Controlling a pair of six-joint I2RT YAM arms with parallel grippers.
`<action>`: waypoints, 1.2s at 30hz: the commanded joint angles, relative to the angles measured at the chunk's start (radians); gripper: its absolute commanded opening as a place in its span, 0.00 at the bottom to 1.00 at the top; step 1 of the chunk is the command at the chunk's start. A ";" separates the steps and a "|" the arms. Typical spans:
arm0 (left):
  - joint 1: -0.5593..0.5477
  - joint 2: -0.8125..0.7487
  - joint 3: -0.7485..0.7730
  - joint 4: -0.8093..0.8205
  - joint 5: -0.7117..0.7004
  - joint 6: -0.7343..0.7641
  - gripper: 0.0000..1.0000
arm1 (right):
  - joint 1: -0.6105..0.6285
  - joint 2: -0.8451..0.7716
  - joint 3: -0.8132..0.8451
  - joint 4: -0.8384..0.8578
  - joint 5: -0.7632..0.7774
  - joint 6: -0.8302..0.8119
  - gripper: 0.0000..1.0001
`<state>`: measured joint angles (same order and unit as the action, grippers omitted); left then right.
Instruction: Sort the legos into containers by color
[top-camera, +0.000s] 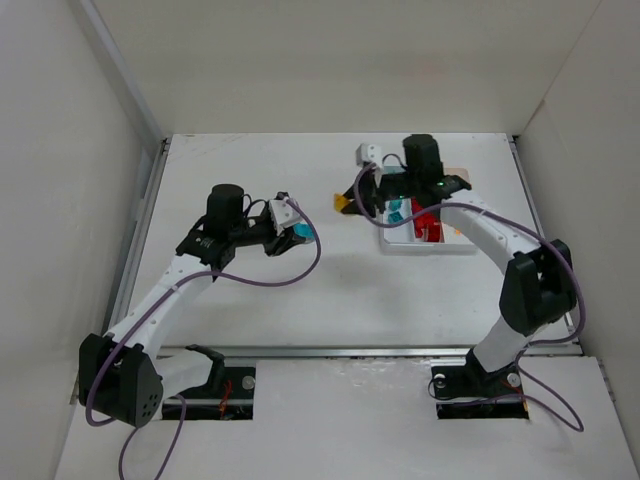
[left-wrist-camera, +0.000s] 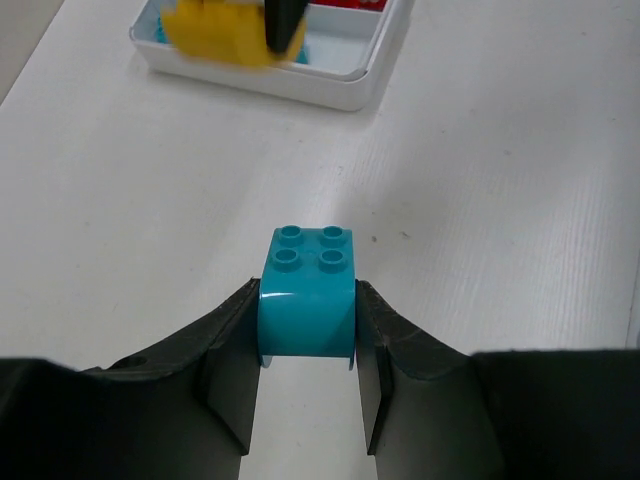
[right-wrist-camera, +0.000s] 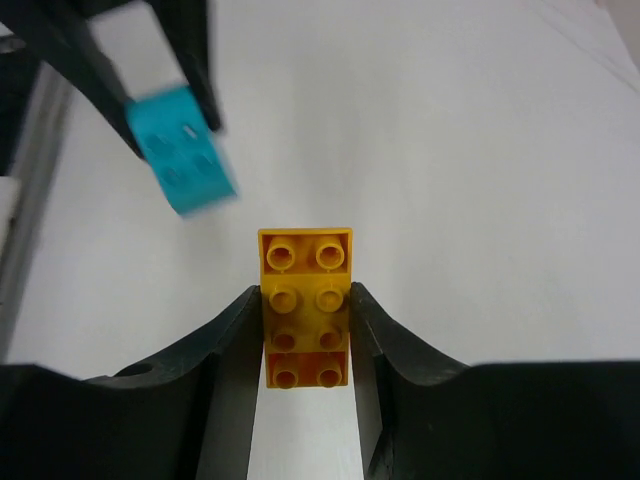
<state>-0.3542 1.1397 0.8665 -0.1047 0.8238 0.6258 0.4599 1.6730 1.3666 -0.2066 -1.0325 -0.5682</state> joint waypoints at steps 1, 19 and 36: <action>-0.002 -0.023 -0.012 0.033 -0.078 -0.072 0.00 | -0.105 -0.104 -0.026 0.056 0.063 0.080 0.00; -0.002 -0.014 -0.031 0.097 -0.143 -0.126 0.00 | -0.478 0.019 -0.143 0.101 1.138 0.652 0.00; -0.002 -0.014 -0.031 0.088 -0.152 -0.126 0.00 | -0.489 0.128 -0.031 0.101 1.137 0.607 1.00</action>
<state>-0.3534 1.1404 0.8410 -0.0467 0.6640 0.5140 -0.0360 1.8454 1.3018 -0.1471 0.1200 0.0792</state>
